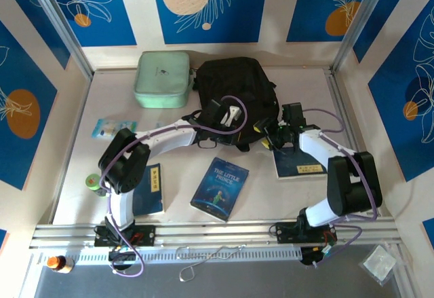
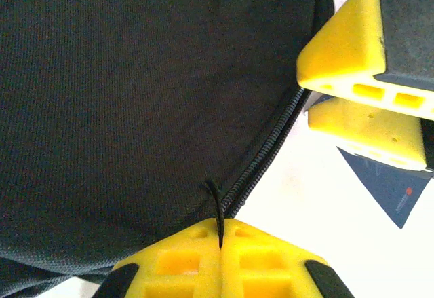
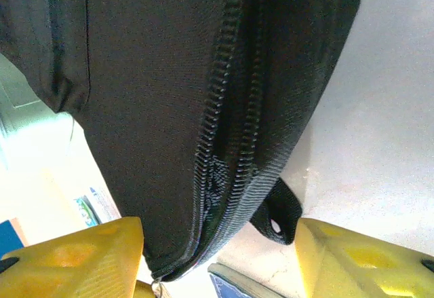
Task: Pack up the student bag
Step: Unzip the student bag at the top-center of the table.
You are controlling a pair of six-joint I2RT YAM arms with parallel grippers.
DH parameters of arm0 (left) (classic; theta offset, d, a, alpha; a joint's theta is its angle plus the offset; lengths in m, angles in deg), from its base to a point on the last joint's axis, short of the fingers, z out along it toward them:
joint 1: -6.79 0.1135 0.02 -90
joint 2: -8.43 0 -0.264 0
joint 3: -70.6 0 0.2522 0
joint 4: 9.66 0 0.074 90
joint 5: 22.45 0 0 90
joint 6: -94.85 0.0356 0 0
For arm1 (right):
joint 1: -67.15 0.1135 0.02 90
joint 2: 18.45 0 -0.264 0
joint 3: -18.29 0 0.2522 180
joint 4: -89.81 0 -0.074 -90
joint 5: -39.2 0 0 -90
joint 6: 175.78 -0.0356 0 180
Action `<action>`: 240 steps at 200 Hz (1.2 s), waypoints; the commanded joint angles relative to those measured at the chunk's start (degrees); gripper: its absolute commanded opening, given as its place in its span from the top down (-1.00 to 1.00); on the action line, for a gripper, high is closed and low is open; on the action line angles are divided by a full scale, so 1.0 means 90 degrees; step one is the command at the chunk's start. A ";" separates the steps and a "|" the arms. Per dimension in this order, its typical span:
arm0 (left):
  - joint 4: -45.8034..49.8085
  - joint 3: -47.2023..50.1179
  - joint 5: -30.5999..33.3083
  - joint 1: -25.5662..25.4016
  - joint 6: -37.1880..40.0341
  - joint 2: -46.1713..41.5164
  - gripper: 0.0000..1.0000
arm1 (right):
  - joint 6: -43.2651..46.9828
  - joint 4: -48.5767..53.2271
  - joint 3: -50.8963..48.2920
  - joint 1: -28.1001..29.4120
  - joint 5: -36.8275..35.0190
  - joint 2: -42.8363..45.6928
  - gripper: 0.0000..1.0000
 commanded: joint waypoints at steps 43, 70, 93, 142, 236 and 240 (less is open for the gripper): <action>-0.0135 0.0151 -0.0146 -0.0073 -0.0023 -0.0280 1.00 | -0.0471 0.0124 0.0401 0.0241 -0.0400 -0.0595 -0.10; -0.0005 0.0230 0.0063 -0.0079 0.0031 -0.0391 1.00 | -0.0439 0.0203 0.0478 0.0248 -0.0572 -0.0681 0.28; 0.0118 0.0449 0.0545 -0.0071 -0.0029 -0.0635 1.00 | -0.0295 0.0252 0.0506 0.0244 -0.0693 -0.0684 0.63; 0.0024 0.1094 0.1647 -0.0044 -0.0252 -0.1118 1.00 | -0.0112 0.0227 0.0477 0.0251 -0.0837 -0.0588 0.82; 0.0542 0.1167 0.2600 0.0074 -0.0860 -0.0966 1.00 | 0.0007 0.0559 0.0439 0.0230 -0.1276 -0.0094 0.87; 0.0564 0.1180 0.2623 0.0080 -0.0885 -0.0964 1.00 | -0.0002 0.0572 0.0437 0.0233 -0.1294 -0.0077 0.88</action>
